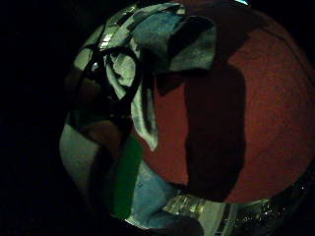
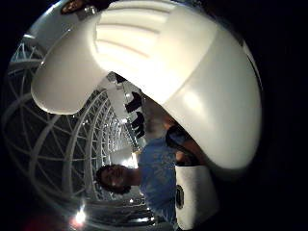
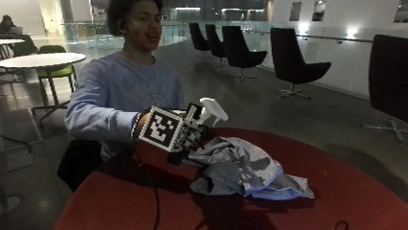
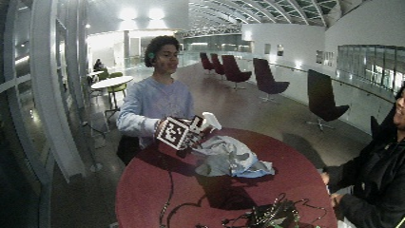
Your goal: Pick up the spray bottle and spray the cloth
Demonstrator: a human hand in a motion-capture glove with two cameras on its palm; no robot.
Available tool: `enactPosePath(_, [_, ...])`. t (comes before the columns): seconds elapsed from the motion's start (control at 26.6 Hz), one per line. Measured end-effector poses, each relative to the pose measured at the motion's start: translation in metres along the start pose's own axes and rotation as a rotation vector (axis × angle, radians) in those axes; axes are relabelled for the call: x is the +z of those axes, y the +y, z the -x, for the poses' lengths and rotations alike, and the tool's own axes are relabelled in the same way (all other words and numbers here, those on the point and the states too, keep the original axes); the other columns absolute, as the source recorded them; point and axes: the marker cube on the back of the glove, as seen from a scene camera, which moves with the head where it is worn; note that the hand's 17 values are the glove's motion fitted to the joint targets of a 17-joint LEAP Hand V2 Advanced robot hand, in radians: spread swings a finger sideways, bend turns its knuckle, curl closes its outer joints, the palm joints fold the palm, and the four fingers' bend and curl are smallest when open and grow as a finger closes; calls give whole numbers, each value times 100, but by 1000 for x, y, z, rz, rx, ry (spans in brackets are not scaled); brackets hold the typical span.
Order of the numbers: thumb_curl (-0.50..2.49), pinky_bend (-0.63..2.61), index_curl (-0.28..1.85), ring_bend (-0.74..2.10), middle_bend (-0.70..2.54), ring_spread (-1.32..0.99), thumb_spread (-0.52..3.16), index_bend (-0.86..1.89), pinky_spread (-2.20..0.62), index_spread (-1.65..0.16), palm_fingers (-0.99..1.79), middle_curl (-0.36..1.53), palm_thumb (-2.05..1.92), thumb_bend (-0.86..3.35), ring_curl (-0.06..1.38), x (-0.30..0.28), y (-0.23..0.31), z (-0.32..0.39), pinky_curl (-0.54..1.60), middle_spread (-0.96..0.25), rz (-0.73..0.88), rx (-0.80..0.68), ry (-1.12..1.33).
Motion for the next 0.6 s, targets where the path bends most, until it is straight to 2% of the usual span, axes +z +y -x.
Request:
enactPosePath(0.34, [69, 30, 24, 63, 25, 2, 66, 10, 17, -26, 100, 50, 97, -2, 42, 92, -28, 79, 36, -4, -112, -496, -302])
enactPosePath(0.49, [69, 25, 24, 61, 25, 1, 69, 11, 16, -28, 97, 50, 98, -2, 41, 148, -67, 102, 35, -5, -100, -586, -333])
enactPosePath(0.6, [68, 23, 25, 59, 25, 0, 71, 11, 16, -29, 95, 50, 99, -2, 41, 190, -97, 92, 35, -6, -55, -594, -242])
